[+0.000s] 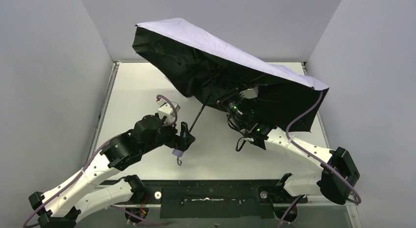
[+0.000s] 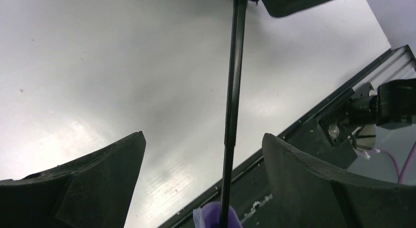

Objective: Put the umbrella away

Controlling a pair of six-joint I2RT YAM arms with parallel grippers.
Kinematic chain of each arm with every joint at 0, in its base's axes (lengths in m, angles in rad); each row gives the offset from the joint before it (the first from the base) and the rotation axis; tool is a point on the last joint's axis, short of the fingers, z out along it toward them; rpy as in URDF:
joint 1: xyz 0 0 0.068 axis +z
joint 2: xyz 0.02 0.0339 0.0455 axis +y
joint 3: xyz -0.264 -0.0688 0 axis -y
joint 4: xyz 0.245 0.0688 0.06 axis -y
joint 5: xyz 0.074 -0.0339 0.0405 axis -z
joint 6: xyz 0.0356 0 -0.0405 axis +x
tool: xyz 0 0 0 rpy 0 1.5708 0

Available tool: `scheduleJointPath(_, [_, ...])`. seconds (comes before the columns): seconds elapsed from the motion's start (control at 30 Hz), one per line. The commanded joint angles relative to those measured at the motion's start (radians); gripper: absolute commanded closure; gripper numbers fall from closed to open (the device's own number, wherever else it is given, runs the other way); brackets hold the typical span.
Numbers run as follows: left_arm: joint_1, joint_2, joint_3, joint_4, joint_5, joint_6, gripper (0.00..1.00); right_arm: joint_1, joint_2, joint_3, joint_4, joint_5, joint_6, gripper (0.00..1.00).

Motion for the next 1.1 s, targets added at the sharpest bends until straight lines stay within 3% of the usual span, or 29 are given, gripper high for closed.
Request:
scheduleJointPath(0.0, [-0.048, -0.027, 0.005, -0.03, -0.018, -0.073, 0.12, -0.016, -0.062, 0.006, 0.063, 0.006, 0.009, 1.0])
scheduleJointPath(0.2, [-0.105, -0.02, 0.024, -0.144, -0.04, -0.088, 0.13, -0.032, -0.081, 0.003, 0.045, 0.001, -0.005, 1.0])
scheduleJointPath(0.37, [-0.116, -0.044, 0.026, -0.212, -0.019, -0.09, 0.2, -0.04, -0.094, 0.0, 0.023, 0.009, -0.02, 1.0])
scheduleJointPath(0.47, [-0.117, -0.055, 0.015, -0.213, 0.0, -0.084, 0.35, -0.05, -0.095, 0.0, 0.023, 0.002, -0.014, 1.0])
scheduleJointPath(0.77, [-0.117, 0.003, 0.018, -0.143, 0.019, -0.076, 0.98, -0.059, -0.106, 0.001, 0.011, -0.035, -0.009, 1.0])
scheduleJointPath(0.93, [-0.116, 0.023, 0.043, -0.07, -0.101, -0.046, 1.0, -0.056, -0.108, 0.04, -0.122, -0.158, -0.039, 1.0])
scheduleJointPath(1.07, [-0.112, 0.037, 0.086, 0.036, -0.273, -0.002, 1.0, -0.003, -0.104, -0.008, -0.115, -0.208, -0.015, 1.0])
